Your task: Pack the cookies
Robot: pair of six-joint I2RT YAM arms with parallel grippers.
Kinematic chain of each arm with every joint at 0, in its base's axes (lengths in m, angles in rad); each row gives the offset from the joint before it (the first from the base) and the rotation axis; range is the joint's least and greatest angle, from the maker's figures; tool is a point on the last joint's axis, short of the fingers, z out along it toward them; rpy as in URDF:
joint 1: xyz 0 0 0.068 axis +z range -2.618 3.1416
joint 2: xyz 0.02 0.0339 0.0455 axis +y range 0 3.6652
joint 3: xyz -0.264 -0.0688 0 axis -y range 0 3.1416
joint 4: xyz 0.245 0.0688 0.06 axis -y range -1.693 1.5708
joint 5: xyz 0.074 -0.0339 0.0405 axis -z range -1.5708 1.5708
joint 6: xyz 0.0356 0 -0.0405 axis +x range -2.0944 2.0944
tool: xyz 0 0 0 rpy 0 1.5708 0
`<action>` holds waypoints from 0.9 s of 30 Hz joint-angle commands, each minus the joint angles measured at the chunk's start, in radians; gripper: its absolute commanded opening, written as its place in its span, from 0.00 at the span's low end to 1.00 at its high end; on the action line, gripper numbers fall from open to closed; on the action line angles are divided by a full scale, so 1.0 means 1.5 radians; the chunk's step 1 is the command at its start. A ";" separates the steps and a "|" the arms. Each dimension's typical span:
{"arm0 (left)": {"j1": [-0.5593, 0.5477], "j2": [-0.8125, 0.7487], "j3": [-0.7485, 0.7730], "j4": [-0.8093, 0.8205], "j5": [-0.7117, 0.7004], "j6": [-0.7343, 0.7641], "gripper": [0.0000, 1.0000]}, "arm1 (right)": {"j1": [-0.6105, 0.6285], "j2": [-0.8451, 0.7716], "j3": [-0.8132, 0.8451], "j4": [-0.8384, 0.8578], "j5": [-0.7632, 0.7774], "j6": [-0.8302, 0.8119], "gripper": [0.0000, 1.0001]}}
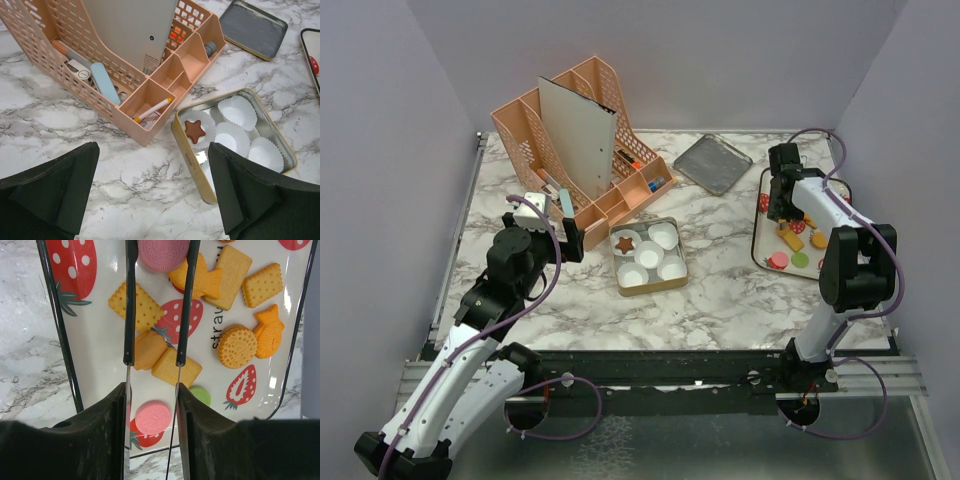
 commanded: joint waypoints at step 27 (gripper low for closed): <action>0.011 0.008 -0.011 0.009 -0.008 0.008 0.99 | 0.028 -0.152 -0.058 0.056 -0.195 0.003 0.20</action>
